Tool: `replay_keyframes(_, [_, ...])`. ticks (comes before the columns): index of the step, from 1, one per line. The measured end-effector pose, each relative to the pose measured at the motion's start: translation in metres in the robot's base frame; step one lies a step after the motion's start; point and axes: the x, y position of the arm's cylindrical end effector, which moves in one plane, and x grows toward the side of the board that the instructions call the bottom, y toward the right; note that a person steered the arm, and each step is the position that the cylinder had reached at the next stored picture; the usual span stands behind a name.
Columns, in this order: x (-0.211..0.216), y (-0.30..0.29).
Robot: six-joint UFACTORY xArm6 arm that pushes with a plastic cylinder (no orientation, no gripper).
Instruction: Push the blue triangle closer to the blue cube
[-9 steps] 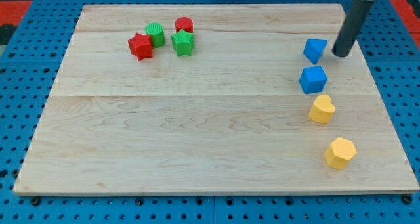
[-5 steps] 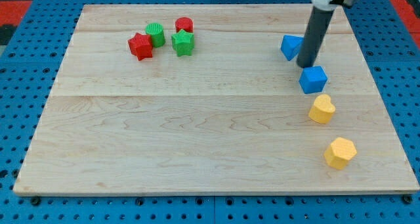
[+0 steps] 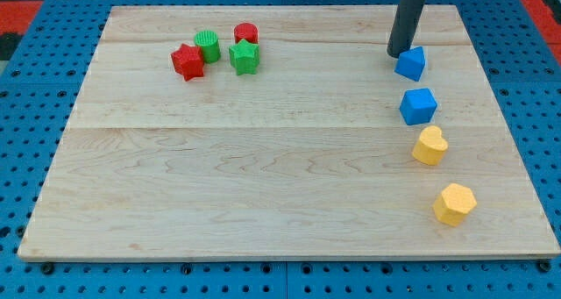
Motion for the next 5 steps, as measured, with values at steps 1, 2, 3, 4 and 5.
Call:
replay_keyframes(1, [0.033, 0.0])
replay_keyframes(2, [0.049, -0.002])
replay_keyframes(3, [0.024, -0.002])
replay_keyframes(4, [-0.001, 0.08])
replay_keyframes(5, [0.034, 0.138])
